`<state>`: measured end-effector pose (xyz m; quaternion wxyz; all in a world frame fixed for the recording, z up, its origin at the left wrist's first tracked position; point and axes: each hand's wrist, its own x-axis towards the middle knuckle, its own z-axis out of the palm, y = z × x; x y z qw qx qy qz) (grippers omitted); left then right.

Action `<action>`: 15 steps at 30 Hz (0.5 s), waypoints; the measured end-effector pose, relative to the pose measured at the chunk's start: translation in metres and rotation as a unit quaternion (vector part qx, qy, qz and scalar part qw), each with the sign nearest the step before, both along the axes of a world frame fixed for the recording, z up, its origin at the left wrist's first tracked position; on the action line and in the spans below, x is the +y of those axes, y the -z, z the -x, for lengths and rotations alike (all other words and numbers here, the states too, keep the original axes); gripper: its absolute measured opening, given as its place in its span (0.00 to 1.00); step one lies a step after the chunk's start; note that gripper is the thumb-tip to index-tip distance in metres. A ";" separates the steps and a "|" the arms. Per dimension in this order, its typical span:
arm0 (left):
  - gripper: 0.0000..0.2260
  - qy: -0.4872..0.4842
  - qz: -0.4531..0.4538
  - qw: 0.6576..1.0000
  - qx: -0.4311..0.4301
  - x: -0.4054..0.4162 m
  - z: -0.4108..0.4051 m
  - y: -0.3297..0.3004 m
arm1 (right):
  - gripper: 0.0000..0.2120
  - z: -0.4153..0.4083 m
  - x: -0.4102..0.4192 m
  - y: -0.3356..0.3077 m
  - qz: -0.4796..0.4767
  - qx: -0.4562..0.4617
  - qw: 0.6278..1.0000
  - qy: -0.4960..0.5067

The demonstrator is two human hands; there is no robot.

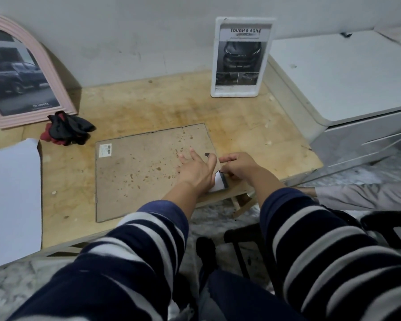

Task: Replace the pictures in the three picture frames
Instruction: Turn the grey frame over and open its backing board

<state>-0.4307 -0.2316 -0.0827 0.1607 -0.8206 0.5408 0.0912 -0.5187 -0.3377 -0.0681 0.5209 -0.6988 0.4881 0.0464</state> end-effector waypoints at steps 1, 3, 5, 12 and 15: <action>0.23 -0.004 0.001 1.000 0.007 0.000 0.000 0.001 | 0.15 -0.002 -0.002 0.001 -0.001 0.003 1.000 0.005; 0.22 -0.012 0.002 1.000 0.008 -0.001 0.000 0.005 | 0.14 -0.004 -0.005 0.003 0.013 0.004 1.000 0.011; 0.21 -0.020 0.005 1.000 0.009 -0.002 -0.002 0.008 | 0.13 -0.006 -0.008 0.007 0.038 -0.002 0.999 0.015; 0.23 -0.042 -0.014 0.998 0.052 -0.008 -0.003 0.003 | 0.12 -0.020 -0.026 0.007 0.041 0.003 0.999 0.035; 0.24 -0.036 -0.001 0.999 0.034 -0.003 -0.002 -0.001 | 0.10 -0.030 -0.030 0.008 0.038 -0.005 0.998 0.044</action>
